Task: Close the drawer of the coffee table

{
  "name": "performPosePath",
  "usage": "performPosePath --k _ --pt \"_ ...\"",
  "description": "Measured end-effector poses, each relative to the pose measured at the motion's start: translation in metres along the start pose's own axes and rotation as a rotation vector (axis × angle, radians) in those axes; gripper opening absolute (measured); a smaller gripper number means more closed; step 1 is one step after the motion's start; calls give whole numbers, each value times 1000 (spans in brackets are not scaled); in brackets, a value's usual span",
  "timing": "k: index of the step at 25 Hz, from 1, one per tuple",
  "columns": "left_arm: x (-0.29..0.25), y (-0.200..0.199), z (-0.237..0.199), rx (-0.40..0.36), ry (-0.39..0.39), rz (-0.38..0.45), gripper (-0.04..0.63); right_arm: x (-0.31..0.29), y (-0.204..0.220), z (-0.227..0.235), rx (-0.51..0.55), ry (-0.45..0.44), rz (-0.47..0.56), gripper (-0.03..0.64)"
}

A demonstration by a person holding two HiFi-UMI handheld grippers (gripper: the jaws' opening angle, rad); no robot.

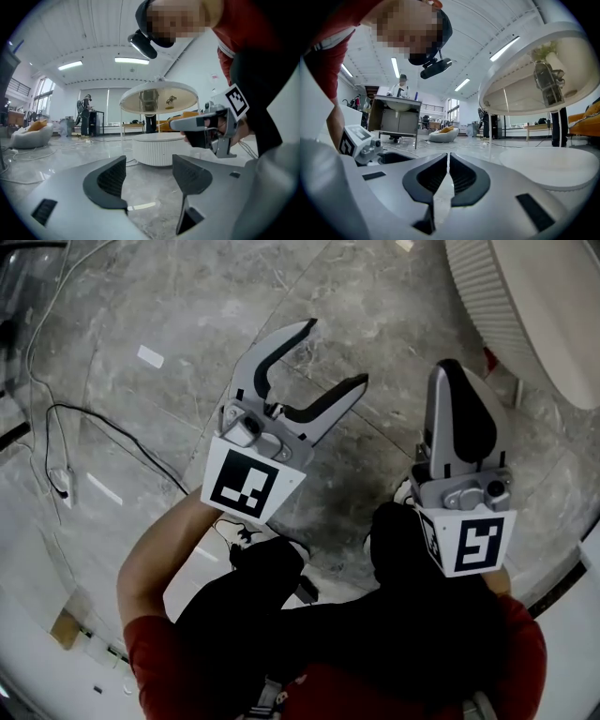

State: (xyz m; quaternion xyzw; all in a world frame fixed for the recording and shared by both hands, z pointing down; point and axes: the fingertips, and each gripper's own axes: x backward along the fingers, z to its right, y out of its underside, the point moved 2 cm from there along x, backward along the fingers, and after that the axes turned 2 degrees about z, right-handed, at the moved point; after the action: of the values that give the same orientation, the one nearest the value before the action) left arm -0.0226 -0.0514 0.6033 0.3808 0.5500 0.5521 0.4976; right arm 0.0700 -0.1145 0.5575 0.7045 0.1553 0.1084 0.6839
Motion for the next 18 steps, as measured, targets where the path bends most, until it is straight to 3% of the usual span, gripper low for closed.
performPosePath --k 11,15,18 --pt "94 -50 -29 -16 -147 -48 305 -19 2 -35 4 -69 16 28" --pt "117 -43 -42 23 -320 32 305 -26 2 -53 38 -119 20 28" --pt "130 -27 -50 61 -424 40 305 -33 6 -64 48 -148 28 28"
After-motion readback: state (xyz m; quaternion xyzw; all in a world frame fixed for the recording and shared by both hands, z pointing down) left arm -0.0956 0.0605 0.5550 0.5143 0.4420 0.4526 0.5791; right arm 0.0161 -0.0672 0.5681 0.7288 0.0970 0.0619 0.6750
